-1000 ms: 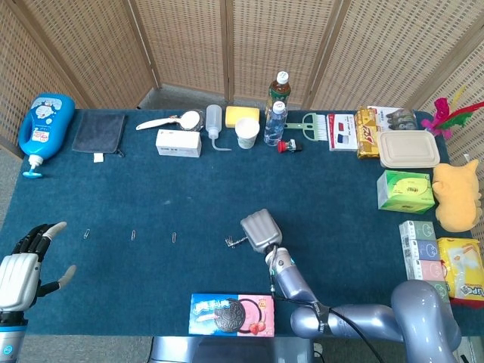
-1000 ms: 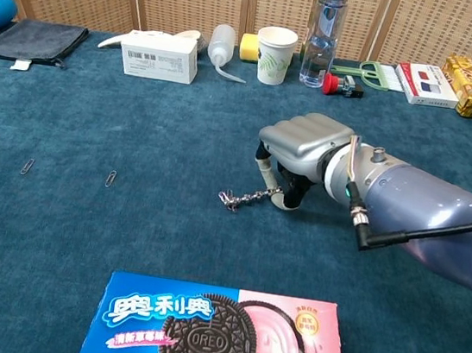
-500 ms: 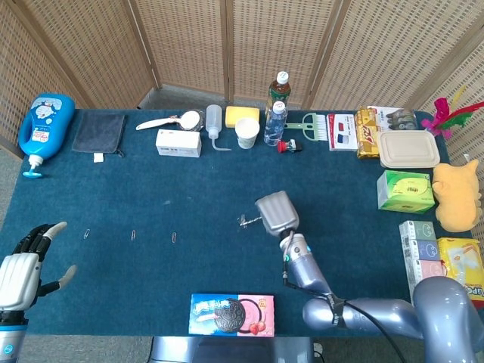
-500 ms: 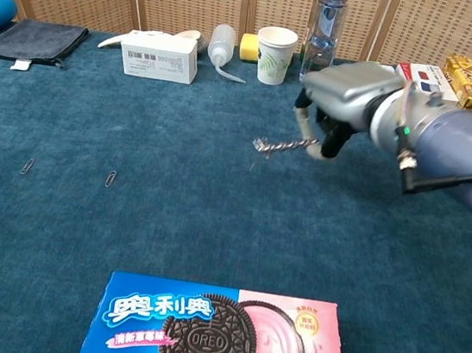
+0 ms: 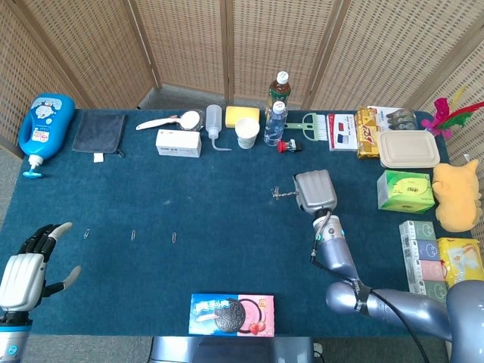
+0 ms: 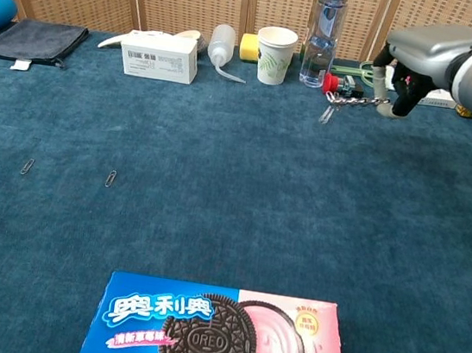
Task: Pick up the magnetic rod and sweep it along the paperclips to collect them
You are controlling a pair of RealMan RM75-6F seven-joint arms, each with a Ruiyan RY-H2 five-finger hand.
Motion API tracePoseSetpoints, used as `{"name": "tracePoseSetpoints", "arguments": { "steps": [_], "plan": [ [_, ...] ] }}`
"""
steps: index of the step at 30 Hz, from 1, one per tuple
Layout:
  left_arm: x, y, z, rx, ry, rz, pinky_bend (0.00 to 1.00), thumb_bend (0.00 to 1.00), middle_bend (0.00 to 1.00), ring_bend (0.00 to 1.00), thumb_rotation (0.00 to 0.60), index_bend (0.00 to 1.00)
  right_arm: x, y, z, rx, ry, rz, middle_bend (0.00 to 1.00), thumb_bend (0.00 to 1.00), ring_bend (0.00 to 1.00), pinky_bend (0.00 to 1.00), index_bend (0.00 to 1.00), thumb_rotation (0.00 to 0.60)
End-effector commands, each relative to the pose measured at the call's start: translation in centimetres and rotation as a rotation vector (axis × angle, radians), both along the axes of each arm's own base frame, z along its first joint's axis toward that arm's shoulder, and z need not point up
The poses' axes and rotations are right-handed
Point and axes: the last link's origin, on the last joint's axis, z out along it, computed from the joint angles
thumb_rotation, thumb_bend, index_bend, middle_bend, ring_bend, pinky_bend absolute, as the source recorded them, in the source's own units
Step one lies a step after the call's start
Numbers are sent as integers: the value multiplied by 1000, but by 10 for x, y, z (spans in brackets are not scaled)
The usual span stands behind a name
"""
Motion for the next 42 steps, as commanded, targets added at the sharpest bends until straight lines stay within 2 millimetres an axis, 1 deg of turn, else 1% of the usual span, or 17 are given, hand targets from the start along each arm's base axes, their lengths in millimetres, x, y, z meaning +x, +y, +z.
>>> {"name": "tracePoseSetpoints", "arguments": {
  "steps": [1, 14, 16, 18, 19, 20, 21, 23, 26, 27, 29, 32, 34, 36, 39, 40, 42],
  "plan": [
    [-1, -1, 0, 0, 2, 3, 185, 431, 190, 123, 600, 143, -5, -5, -1, -1, 0, -19, 850, 506, 982, 885, 696, 600],
    [-5, -2, 1, -9, 14, 23, 185, 431, 190, 123, 600, 143, -19, -28, -20, 1, 39, -87, 844, 506, 970, 878, 679, 600],
    [-4, -2, 1, -10, 16, 22, 185, 431, 190, 123, 600, 143, -21, -29, -22, 7, 45, -94, 826, 506, 961, 869, 655, 600],
    [-4, -1, 1, -9, 17, 19, 185, 431, 190, 123, 600, 143, -22, -30, -23, 5, 62, -90, 765, 506, 929, 841, 548, 600],
    [-3, -1, 1, -9, 18, 18, 185, 431, 190, 123, 600, 143, -23, -30, -24, 11, 77, -83, 709, 506, 888, 821, 446, 600],
    [-3, -1, 0, -10, 19, 19, 185, 431, 190, 123, 600, 143, -24, -30, -25, 14, 80, -82, 642, 506, 830, 797, 341, 600],
    [-3, 0, 0, -11, 19, 19, 185, 431, 190, 123, 600, 143, -24, -30, -25, 19, 81, -81, 600, 506, 790, 781, 278, 600],
    [-2, 0, -1, -14, 19, 21, 185, 431, 190, 123, 600, 143, -27, -29, -24, 25, 73, -85, 478, 506, 672, 715, 130, 600],
    [-1, 0, -2, -20, 20, 20, 185, 431, 190, 123, 600, 143, -30, -28, -22, 29, 62, -94, 321, 506, 529, 631, 23, 600],
    [-1, 0, -2, -21, 21, 19, 185, 431, 190, 123, 600, 143, -30, -26, -21, 33, 49, -101, 283, 506, 495, 608, 12, 600],
    [0, 1, -2, -23, 23, 17, 185, 431, 190, 123, 600, 143, -29, -23, -12, 11, 13, -101, 193, 506, 384, 515, 0, 600],
    [0, 1, -2, -25, 27, 20, 185, 431, 190, 123, 600, 144, -29, -14, 1, -30, -63, -96, 161, 506, 274, 421, 0, 600],
    [0, 0, -2, -28, 30, 27, 185, 431, 190, 123, 600, 146, -30, -2, 10, -52, -128, -70, 139, 506, 235, 408, 0, 600],
    [-1, -1, -2, -34, 34, 33, 185, 431, 190, 124, 600, 150, -32, 6, 16, -71, -141, -36, 124, 506, 219, 407, 0, 600],
    [-1, -3, -3, -42, 40, 41, 185, 431, 190, 124, 600, 172, -39, 24, 26, -112, -158, 29, 142, 506, 215, 401, 24, 600],
    [-2, -4, -2, -44, 41, 44, 185, 431, 190, 124, 600, 177, -42, 32, 30, -120, -172, 45, 152, 506, 211, 391, 40, 600],
    [-3, -5, -1, -42, 44, 52, 185, 431, 190, 125, 600, 189, -53, 51, 37, -103, -210, 58, 132, 506, 175, 352, 37, 600]
  ]
}}
